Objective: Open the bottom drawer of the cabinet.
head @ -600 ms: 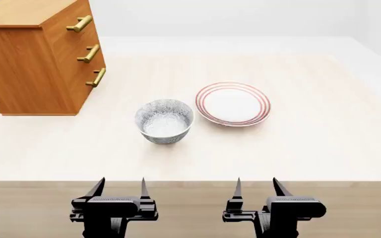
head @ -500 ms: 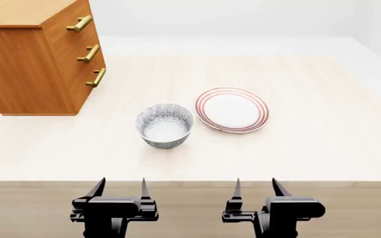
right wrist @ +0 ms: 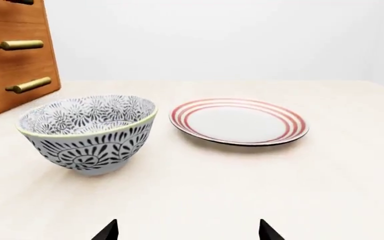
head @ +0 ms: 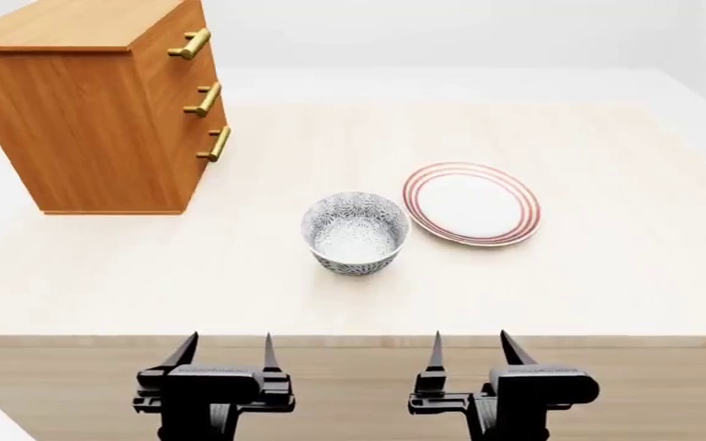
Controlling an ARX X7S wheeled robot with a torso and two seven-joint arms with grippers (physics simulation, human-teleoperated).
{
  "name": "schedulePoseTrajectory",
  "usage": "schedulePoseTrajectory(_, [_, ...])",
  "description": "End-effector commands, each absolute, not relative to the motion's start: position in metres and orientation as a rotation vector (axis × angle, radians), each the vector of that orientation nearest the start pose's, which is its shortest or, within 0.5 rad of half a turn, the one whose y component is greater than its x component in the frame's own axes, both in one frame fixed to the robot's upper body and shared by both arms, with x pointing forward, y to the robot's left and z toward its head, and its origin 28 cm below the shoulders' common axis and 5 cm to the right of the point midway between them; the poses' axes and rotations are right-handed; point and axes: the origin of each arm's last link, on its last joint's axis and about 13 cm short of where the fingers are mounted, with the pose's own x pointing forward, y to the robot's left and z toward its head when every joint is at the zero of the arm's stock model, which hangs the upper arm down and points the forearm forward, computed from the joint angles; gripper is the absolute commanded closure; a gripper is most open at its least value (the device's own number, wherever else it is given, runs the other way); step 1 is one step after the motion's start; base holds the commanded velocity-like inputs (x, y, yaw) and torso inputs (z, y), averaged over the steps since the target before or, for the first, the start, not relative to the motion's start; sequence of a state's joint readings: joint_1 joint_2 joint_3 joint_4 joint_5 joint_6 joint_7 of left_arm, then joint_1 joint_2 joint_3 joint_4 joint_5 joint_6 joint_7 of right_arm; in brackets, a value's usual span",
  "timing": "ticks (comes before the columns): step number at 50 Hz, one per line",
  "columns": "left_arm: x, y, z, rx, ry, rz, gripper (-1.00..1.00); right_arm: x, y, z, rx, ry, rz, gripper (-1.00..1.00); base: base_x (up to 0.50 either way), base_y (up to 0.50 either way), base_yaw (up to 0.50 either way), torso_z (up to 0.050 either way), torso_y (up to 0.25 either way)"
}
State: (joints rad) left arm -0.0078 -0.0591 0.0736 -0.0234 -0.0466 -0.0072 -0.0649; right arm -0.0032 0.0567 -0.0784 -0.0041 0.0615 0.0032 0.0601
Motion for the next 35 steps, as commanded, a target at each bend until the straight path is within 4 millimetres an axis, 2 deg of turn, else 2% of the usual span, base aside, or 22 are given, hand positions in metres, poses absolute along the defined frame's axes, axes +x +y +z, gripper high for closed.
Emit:
schedulePoseTrajectory(1, [0.211, 0.204, 0.008, 0.015, 0.049, -0.016, -1.0, 0.209, -0.094, 0.015, -0.003, 0.005, 0.012, -1.0, 0.0, 0.0, 0.0, 0.0, 0.0])
schedulePoseTrajectory(3, [0.211, 0.204, 0.018, -0.021, 0.095, -0.043, -1.0, 0.21, -0.095, 0.021, 0.005, 0.056, 0.037, -1.0, 0.0, 0.0, 0.0, 0.0, 0.0])
schedulePoseTrajectory(7, [0.22, 0.208, 0.073, 0.034, 0.035, -0.059, -1.0, 0.214, -0.098, 0.07, -0.035, 0.005, 0.063, -1.0, 0.0, 0.0, 0.0, 0.0, 0.0])
schedulePoseTrajectory(8, [0.223, 0.211, 0.107, 0.004, -0.023, -0.061, -1.0, 0.214, -0.101, 0.096, -0.053, -0.061, 0.031, -1.0, 0.0, 0.0, 0.0, 0.0, 0.0])
schedulePoseTrajectory(11, [0.222, 0.214, 0.143, 0.035, -0.099, -0.061, -1.0, 0.207, -0.103, 0.13, -0.052, -0.161, 0.031, -1.0, 0.02, 0.0, 0.0, 0.0, 0.0])
schedulePoseTrajectory(12, [0.223, 0.214, 0.146, 0.036, -0.117, -0.052, -1.0, 0.206, -0.103, 0.133, -0.058, -0.158, 0.034, -1.0, 0.46, 0.0, 0.0, 0.0, 0.0])
schedulePoseTrajectory(20, [0.227, 0.212, 0.131, 0.035, -0.087, -0.054, -1.0, 0.206, -0.106, 0.122, -0.048, -0.138, 0.021, -1.0, 0.5, 0.0, 0.0, 0.0, 0.0])
schedulePoseTrajectory(35, [0.229, 0.214, 0.127, 0.029, -0.078, -0.046, -1.0, 0.21, -0.105, 0.124, -0.043, -0.134, 0.027, -1.0, 0.5, 0.0, 0.0, 0.0, 0.0])
